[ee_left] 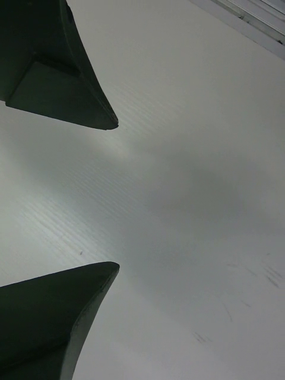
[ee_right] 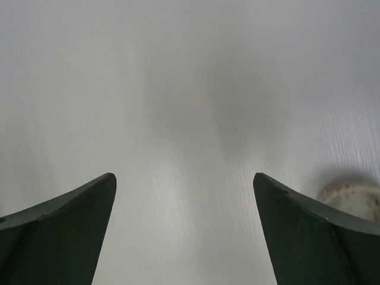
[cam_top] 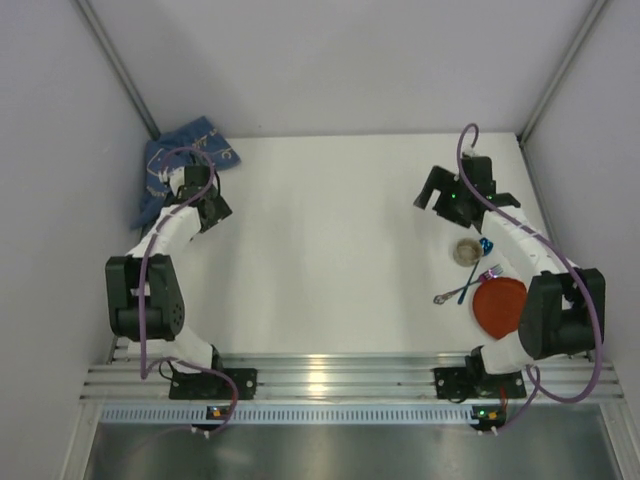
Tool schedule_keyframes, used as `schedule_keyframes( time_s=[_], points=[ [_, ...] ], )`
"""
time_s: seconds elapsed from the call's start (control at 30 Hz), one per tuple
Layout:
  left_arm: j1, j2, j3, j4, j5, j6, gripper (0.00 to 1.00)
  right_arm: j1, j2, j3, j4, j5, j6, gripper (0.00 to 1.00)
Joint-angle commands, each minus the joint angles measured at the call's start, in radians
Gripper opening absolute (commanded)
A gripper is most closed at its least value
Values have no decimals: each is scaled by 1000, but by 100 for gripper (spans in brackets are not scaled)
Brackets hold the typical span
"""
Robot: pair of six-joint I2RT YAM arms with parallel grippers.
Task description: Set the dinner table for one person
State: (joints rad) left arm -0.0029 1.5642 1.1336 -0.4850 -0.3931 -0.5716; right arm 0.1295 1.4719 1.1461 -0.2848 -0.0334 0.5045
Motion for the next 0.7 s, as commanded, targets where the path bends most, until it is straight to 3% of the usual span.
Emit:
schedule_keyframes(
  time_s=[0.0,0.23,0.67],
  points=[
    [53,86,32,97,-36,16,98,19,-62,-23,-235,-60,52,100],
    [99,313,196,108,-70,107,98,21,-7,87,-408,-115,14,100],
    [225,559,463,105,-13,145,96,27,73,133,-430,-134,34,100]
  ],
)
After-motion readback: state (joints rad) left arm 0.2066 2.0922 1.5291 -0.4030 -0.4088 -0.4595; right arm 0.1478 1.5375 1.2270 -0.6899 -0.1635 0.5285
